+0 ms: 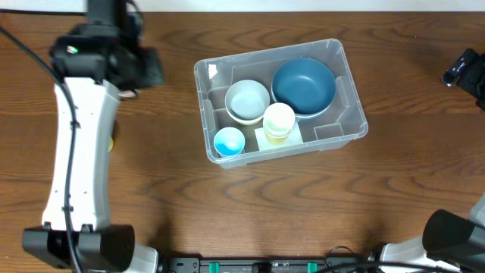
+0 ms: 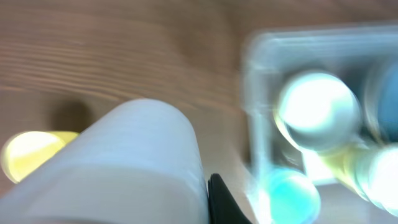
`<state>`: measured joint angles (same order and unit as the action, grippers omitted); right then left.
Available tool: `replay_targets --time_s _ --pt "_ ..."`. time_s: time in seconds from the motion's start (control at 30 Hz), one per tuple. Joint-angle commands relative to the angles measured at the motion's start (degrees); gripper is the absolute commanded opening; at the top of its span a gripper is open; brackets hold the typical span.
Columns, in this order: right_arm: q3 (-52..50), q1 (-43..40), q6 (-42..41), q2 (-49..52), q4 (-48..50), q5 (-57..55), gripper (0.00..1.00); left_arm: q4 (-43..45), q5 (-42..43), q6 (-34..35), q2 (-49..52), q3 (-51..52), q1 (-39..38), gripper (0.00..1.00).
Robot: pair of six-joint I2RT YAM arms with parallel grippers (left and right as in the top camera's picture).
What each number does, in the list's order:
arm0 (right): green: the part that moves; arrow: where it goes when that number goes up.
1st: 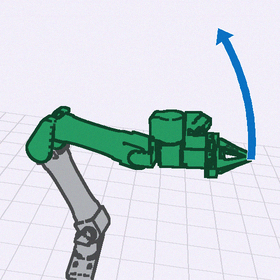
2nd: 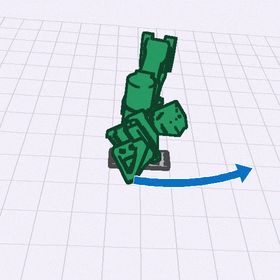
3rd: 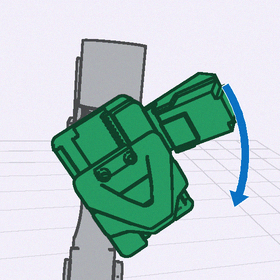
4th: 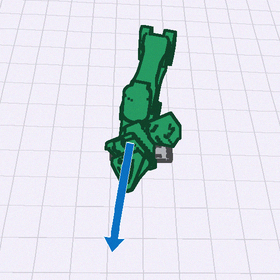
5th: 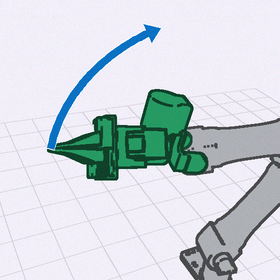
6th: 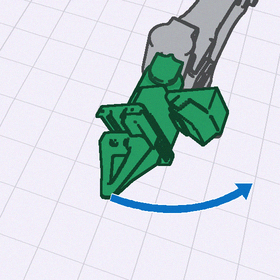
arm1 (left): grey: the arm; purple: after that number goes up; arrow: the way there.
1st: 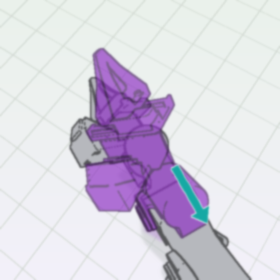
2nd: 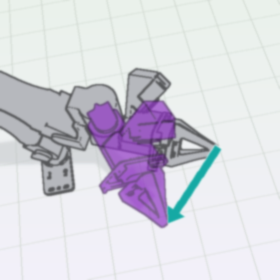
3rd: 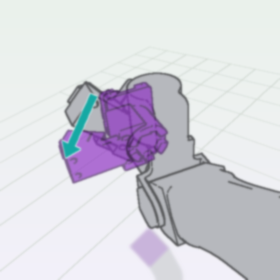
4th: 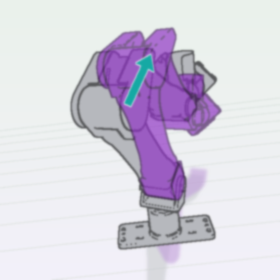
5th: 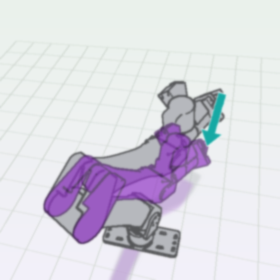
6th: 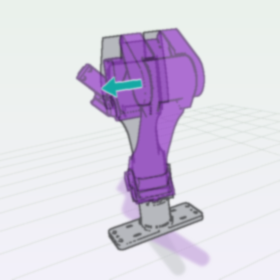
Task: Pack container
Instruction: 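Carry the pink cup into the container onto the blue cup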
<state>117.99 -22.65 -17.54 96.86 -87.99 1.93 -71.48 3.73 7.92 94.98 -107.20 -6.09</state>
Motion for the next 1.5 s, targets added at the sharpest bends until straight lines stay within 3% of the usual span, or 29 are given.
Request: replay_targets --time_s 0.0,0.23,0.47,0.97,1.2,1.47 --pt "0.11 0.00 0.44 -0.11 -0.07 0.22 0.99 -2.93 2.34 -0.44 0.13 0.00 -6.97 0.06" --pt "0.11 0.00 0.44 -0.11 -0.07 0.22 0.99 -7.04 2.25 -3.72 1.07 1.07 -20.98 0.06" --pt "0.11 0.00 0.44 -0.11 -0.09 0.22 0.99 -8.83 1.18 -4.57 3.02 3.91 -27.58 0.06" --pt "0.11 0.00 0.44 -0.11 -0.09 0.22 0.99 5.14 0.81 -4.26 5.01 20.02 -28.02 0.06" --pt "0.11 0.00 0.44 -0.11 -0.07 0.22 0.99 9.88 0.81 -4.24 5.01 20.85 -28.02 0.06" --pt "0.11 0.00 0.44 -0.11 -0.07 0.22 0.99 9.20 0.79 -4.26 5.01 20.85 -28.02 0.06"
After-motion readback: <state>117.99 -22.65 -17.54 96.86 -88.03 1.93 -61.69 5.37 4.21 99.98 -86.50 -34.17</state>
